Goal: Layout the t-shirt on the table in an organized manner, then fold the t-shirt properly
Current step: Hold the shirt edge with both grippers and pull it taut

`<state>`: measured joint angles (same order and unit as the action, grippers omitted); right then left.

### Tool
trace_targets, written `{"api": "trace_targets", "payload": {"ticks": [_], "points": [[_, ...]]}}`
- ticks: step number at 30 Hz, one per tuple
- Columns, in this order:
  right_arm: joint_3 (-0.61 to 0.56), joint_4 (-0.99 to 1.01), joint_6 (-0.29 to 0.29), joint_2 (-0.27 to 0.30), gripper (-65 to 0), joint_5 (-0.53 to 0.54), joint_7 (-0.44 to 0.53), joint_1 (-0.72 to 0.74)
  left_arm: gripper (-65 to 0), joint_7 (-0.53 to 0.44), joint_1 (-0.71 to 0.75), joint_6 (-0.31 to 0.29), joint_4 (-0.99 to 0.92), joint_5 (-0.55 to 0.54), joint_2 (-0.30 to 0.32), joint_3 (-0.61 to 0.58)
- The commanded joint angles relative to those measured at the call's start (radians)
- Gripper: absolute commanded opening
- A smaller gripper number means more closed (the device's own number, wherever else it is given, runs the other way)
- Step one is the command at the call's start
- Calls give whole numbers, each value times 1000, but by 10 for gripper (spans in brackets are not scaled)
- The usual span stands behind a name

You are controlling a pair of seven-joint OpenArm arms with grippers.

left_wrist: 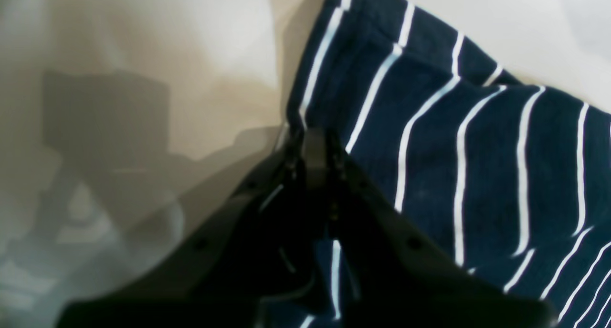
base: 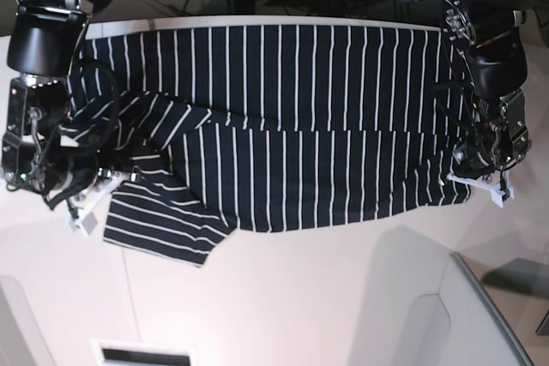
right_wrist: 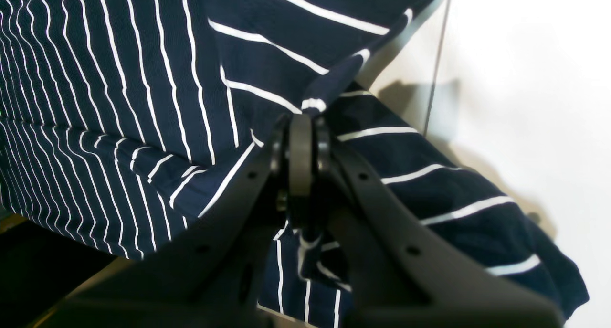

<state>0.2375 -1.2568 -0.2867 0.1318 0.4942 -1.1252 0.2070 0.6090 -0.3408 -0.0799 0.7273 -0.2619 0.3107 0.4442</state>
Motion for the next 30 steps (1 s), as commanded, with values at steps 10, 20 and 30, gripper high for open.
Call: {"api": "trace_targets", "payload": {"ticks": [10, 20, 30], "points": [[0, -19, -3, 12, -650, 16, 12, 26, -650, -16, -42, -2, 150, -1, 17, 5], [0, -19, -4, 12, -650, 16, 12, 26, -650, -117, -90, -1, 28, 5, 15, -8], [0, -19, -4, 13, -650, 16, 12, 26, -240, -196, -90, -1, -16, 2, 20, -3]]}}
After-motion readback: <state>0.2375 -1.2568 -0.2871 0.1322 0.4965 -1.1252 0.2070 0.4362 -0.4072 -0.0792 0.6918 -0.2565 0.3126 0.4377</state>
